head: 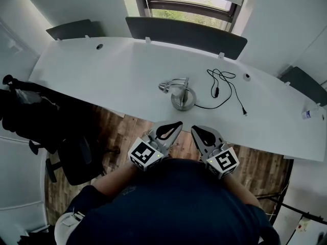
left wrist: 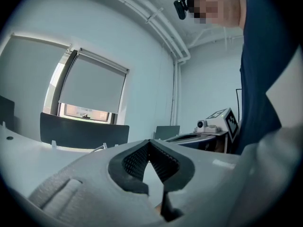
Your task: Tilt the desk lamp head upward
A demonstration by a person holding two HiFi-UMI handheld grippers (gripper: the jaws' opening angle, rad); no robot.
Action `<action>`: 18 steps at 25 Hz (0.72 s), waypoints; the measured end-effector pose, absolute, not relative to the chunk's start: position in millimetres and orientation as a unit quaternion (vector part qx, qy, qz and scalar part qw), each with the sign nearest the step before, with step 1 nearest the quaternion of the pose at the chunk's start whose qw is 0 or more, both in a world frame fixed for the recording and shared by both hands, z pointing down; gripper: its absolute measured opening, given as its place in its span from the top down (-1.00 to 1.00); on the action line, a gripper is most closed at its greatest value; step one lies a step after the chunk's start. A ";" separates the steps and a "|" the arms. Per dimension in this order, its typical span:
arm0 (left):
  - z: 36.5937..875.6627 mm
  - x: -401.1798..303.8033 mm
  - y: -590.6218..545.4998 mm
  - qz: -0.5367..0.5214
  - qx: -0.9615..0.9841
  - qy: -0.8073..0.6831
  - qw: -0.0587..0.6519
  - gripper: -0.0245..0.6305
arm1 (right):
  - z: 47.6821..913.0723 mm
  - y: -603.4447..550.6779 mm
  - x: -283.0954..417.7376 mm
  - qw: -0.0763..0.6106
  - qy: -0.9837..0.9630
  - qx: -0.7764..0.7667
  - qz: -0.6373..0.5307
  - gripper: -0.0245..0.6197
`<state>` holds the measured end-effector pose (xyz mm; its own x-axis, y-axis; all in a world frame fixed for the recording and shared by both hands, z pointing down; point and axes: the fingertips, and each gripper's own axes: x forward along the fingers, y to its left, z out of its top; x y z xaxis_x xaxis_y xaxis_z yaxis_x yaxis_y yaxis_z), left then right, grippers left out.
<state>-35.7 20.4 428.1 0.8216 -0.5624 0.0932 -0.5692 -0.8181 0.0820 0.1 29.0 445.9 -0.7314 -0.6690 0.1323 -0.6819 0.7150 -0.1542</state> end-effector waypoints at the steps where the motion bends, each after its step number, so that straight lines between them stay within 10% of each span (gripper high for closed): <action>1: 428.9 -40.8 10.0 0.033 0.953 -0.296 0.053 0.91 | 447.0 19.5 -3.5 0.034 -0.923 0.370 0.101 0.89; 18: 460.6 -89.6 -99.4 0.070 0.965 -0.251 0.037 0.91 | 483.1 -82.2 -37.6 0.091 -0.881 0.446 0.127 0.89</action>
<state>-89.6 -99.4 460.6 0.8647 -0.4782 0.1538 -0.4886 -0.8717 0.0367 -37.6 -82.2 483.1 -0.5864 -0.7625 0.2735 -0.8087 0.5704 -0.1436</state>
